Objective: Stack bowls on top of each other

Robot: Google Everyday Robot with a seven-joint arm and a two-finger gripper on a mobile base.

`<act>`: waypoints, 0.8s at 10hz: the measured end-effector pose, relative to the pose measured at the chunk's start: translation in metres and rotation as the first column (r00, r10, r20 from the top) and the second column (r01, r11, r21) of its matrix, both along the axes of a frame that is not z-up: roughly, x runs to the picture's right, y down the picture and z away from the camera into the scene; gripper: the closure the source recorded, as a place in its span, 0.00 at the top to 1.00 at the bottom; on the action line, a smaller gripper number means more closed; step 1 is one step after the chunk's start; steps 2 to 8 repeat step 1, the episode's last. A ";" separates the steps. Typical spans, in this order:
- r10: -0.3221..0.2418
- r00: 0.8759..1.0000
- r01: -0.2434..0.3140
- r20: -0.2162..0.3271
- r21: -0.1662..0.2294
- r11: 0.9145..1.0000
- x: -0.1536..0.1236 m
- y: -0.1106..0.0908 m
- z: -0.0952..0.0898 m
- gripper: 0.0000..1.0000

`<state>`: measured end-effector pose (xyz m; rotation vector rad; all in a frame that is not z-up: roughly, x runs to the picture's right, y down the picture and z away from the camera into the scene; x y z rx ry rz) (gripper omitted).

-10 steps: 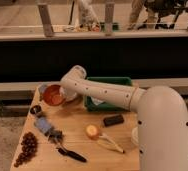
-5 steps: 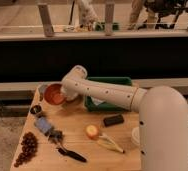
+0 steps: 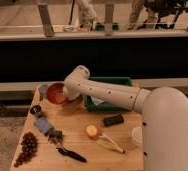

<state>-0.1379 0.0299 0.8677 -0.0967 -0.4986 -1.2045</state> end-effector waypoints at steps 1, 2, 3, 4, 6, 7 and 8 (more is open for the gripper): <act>0.006 1.000 -0.006 -0.001 -0.004 1.000 0.002 -0.001 0.001 0.16; 0.006 1.000 -0.006 -0.001 -0.004 1.000 0.002 -0.001 0.001 0.16; 0.006 1.000 -0.006 -0.001 -0.004 1.000 0.002 -0.001 0.001 0.16; 0.006 1.000 -0.006 -0.001 -0.004 1.000 0.002 -0.001 0.001 0.16; 0.006 1.000 -0.006 -0.001 -0.004 1.000 0.002 -0.001 0.001 0.16; 0.006 1.000 -0.006 -0.001 -0.004 1.000 0.002 -0.001 0.001 0.16; 0.006 1.000 -0.006 -0.001 -0.004 1.000 0.002 -0.001 0.001 0.16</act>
